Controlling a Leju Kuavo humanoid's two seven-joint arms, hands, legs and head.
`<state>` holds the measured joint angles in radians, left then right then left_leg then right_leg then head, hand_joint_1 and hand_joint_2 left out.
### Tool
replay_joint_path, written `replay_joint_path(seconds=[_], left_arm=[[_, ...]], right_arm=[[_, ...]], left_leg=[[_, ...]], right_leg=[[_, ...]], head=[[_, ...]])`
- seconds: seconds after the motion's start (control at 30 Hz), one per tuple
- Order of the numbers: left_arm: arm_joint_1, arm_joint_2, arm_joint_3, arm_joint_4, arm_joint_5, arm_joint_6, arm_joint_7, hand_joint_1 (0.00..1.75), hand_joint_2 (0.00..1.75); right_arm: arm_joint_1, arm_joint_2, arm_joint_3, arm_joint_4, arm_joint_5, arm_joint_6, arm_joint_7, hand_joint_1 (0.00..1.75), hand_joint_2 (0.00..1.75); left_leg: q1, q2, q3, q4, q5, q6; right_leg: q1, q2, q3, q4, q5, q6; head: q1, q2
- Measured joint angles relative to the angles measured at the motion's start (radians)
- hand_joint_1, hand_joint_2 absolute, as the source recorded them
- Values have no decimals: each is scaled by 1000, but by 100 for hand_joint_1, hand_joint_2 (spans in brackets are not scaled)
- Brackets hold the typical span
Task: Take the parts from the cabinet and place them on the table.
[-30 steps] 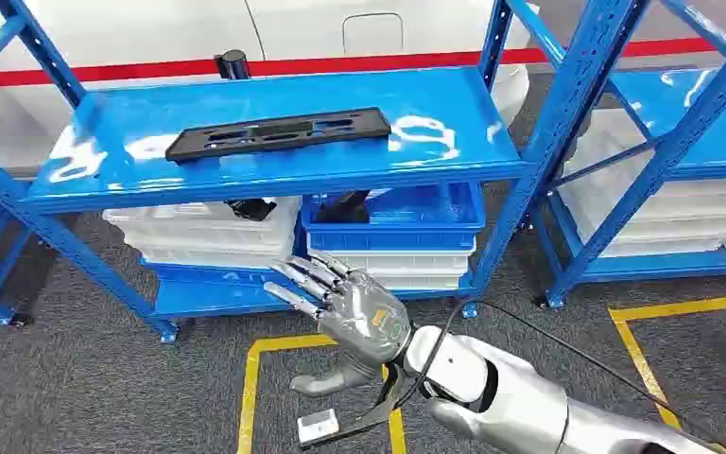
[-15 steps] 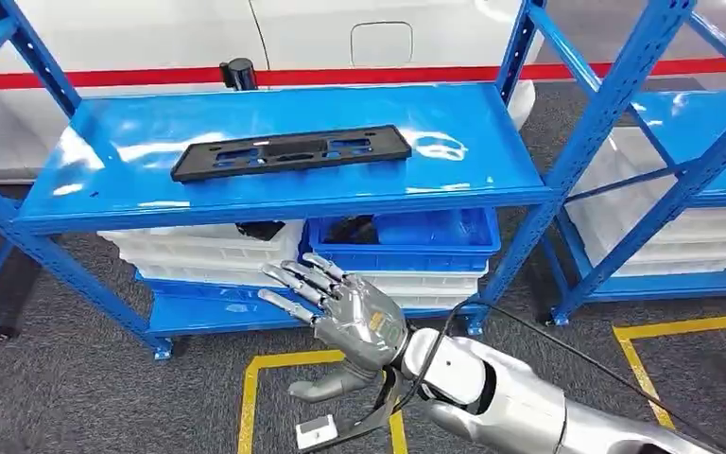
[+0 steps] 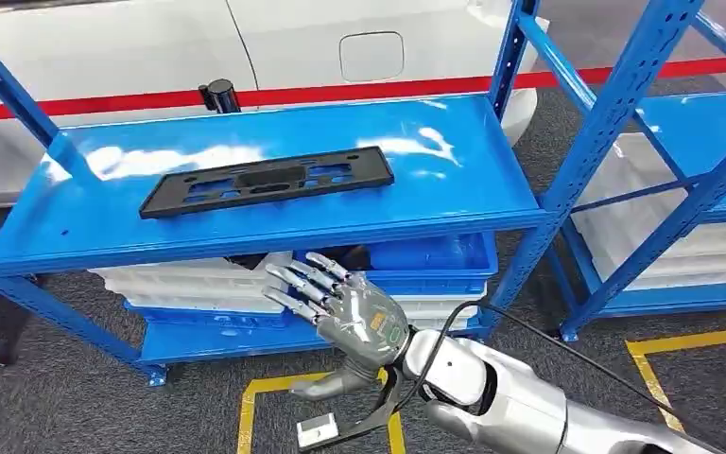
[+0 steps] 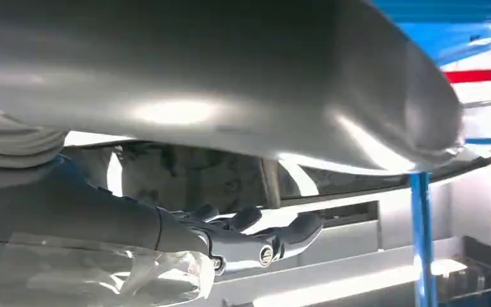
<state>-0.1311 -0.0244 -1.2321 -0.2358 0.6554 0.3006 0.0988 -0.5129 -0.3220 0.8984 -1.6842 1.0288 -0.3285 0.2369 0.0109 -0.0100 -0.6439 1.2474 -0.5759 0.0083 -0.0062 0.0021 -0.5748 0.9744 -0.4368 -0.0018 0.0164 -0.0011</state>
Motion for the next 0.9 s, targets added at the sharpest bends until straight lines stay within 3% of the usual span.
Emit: replay_joint_path(seconds=[0.03,0.07,0.1,0.13,0.2,0.23,0.27,0.33,0.37,0.4,0.43,0.5,0.53,0.57,0.6,0.63,0.67,0.7,0.73,0.77,0.87,0.9], left_arm=[[3,0,0,0,0,-1,0,0,0],[6,0,0,0,0,-1,0,0,0],[7,0,0,0,0,-1,0,0,0],[7,0,0,0,0,-1,0,0,0],[8,2,0,0,0,-1,0,0,0],[8,5,0,1,0,-1,0,0,0],[7,5,0,1,0,-1,1,0,0],[9,5,-1,1,0,-2,1,0,0],[7,2,-1,1,0,-2,2,0,0],[6,3,-1,1,0,0,2,0,0],[4,3,-1,2,0,0,2,0,0],[2,3,-1,2,0,0,2,0,0],[4,3,-1,2,0,-1,2,0,0],[6,3,-1,2,0,-1,2,0,0],[8,3,-1,2,0,-1,2,0,0],[8,3,-1,2,0,-1,2,0,0],[8,3,-1,2,0,-1,2,0,0],[9,3,-1,2,0,-1,2,0,0],[7,3,-1,2,0,-1,2,0,0],[6,3,-1,2,0,-1,2,0,0],[3,2,-1,2,-3,-2,4,0,0],[2,2,-1,2,-3,-2,4,0,0]], right_arm=[[2,0,0,0,0,0,0,0,0],[3,0,0,0,0,0,-1,0,0],[3,0,0,0,0,0,-1,0,0],[3,0,0,0,0,0,-1,0,0],[3,0,0,0,0,0,-1,0,0],[3,0,1,1,0,0,-1,0,0],[2,2,1,1,0,-3,-2,0,0],[2,3,0,0,0,-4,-3,0,0],[1,3,0,0,0,-5,-5,0,0],[-1,2,-1,0,0,-6,-5,0,0],[-4,2,-1,0,0,-7,-5,0,0],[1,2,-1,0,-1,-7,-5,0,0],[2,2,-1,1,-1,-7,-6,0,0],[3,2,0,1,-1,-7,-7,0,0],[3,2,0,1,-1,-7,-7,0,0],[3,2,0,1,-1,-7,-7,0,0],[3,2,0,1,-1,-7,-7,0,0],[3,1,0,2,-1,-7,-7,0,0],[5,0,0,3,-1,-7,-7,0,0],[7,0,1,4,-1,-7,-7,0,0],[2,0,-1,3,-1,-8,-8,0,0],[1,0,-2,3,-1,-8,-8,0,0]], left_leg=[[0,0,-32,26,-22,-3],[0,0,-46,15,-23,-3],[-1,0,-44,-21,-5,0],[-4,0,-27,-98,47,10],[-15,1,17,-265,198,31],[-21,-1,20,-269,185,33],[-26,-2,25,-270,179,35],[-23,-4,36,-281,183,54],[-14,-7,59,-289,185,57],[-13,-7,73,-295,182,62],[-13,-7,80,-297,178,67],[-12,-7,94,-297,162,68],[-12,-8,103,-296,152,67],[-11,-8,114,-296,143,65],[-10,-9,128,-296,132,63],[-9,-10,143,-296,121,60],[-9,-10,158,-296,109,57],[-9,-10,160,-298,97,52],[-12,-10,180,-292,87,48],[-12,-10,177,-301,79,39],[-10,-9,200,-290,74,21],[-6,-5,186,-261,68,17]], right_leg=[[1,2,9,0,-8,-1],[2,4,21,0,-17,-1],[3,5,32,0,-26,0],[4,6,48,0,-37,1],[4,5,72,-3,-58,6],[10,8,83,-2,-67,12],[7,7,84,-7,-73,20],[4,8,90,6,-60,32],[7,8,88,16,-68,34],[6,5,76,55,-72,37],[5,5,40,118,-87,42],[-1,5,-56,254,-144,52],[-3,5,-97,294,-173,57],[-5,5,-116,291,-180,60],[-6,4,-116,252,-163,62],[-7,4,-102,186,-118,61],[-8,4,-81,105,-52,58],[-8,2,-62,19,42,53],[-4,0,-64,3,62,47],[2,-2,-58,4,39,42],[-1,2,-32,-2,34,19],[-2,-1,-20,-6,30,12]], head=[[0,0],[0,0],[0,0],[0,0],[0,0],[1,0],[0,0],[0,0],[0,0],[5,0],[5,0],[6,0],[6,0],[6,0],[6,0],[6,0],[6,0],[6,0],[4,0],[7,0],[6,0],[6,0]])
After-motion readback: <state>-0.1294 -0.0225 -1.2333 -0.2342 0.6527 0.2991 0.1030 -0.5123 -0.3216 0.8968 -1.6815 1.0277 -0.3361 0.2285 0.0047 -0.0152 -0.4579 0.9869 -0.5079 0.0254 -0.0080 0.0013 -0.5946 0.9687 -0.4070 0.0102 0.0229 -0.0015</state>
